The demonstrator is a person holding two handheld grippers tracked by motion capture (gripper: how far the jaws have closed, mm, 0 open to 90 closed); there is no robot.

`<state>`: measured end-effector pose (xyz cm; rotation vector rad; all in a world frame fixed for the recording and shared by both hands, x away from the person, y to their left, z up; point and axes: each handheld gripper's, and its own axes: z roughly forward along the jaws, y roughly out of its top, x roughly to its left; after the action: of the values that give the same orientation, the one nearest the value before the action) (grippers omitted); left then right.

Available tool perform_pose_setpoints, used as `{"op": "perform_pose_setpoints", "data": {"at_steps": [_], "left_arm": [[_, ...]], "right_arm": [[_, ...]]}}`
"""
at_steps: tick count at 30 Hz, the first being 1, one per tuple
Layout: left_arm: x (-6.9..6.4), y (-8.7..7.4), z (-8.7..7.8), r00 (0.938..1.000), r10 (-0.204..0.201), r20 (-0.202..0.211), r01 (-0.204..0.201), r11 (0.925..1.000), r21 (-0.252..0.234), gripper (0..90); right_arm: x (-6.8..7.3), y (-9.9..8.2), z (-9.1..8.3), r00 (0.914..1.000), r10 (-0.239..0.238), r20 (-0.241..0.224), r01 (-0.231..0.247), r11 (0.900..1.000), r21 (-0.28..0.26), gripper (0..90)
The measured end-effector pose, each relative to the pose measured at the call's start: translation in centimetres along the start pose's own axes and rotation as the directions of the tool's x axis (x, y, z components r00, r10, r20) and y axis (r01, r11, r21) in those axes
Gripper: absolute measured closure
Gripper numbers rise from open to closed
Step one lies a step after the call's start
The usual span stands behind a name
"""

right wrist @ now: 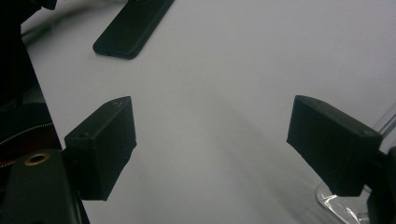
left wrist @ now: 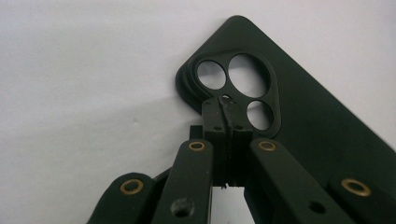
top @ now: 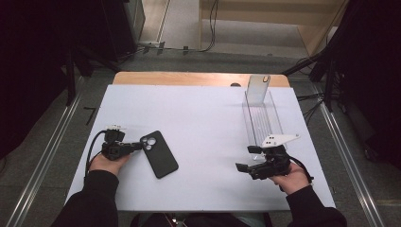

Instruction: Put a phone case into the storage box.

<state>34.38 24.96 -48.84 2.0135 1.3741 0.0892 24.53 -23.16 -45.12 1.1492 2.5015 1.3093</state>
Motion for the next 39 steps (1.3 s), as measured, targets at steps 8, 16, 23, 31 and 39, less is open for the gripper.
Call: {"op": "perform_pose_setpoints", "data": {"at_steps": [8, 16, 23, 31, 39], "left_arm": [[-0.5, 1.5, 1.6, 0.9997, 0.025, -0.005, -0.025, 0.9997, -0.006, 90.0], [-1.0, 2.7, 3.0, 0.9979, 0.063, 0.012, -0.063, 0.998, 0.002, 90.0], [-1.6, 3.8, 4.2, 0.994, 0.106, 0.027, -0.106, 0.9943, 0.006, 90.0], [-2.3, 4.8, 5.5, 0.989, 0.136, 0.06, -0.137, 0.9905, 0.013, 90.0], [-3.4, 5.3, 6.4, 0.9805, 0.179, 0.08, -0.181, 0.9833, 0.017, 90.0]], "right_arm": [[0.1, -0.1, 0.0, 0.9999, -0.013, 0.009, 0.013, 0.9998, -0.012, 13.8], [0.3, -0.3, 0.2, 0.9999, 0.0, -0.016, 0.0, 1.0, -0.006, 13.8], [0.4, -0.6, 0.2, 0.9993, 0.007, -0.037, -0.007, 0.9999, -0.008, 13.8], [0.1, -1.1, 0.2, 0.9992, 0.026, -0.03, -0.024, 0.9991, 0.036, 16.4], [0.1, -1.5, 0.0, 0.9995, 0.018, -0.028, -0.017, 0.9991, 0.04, 16.8]]}}
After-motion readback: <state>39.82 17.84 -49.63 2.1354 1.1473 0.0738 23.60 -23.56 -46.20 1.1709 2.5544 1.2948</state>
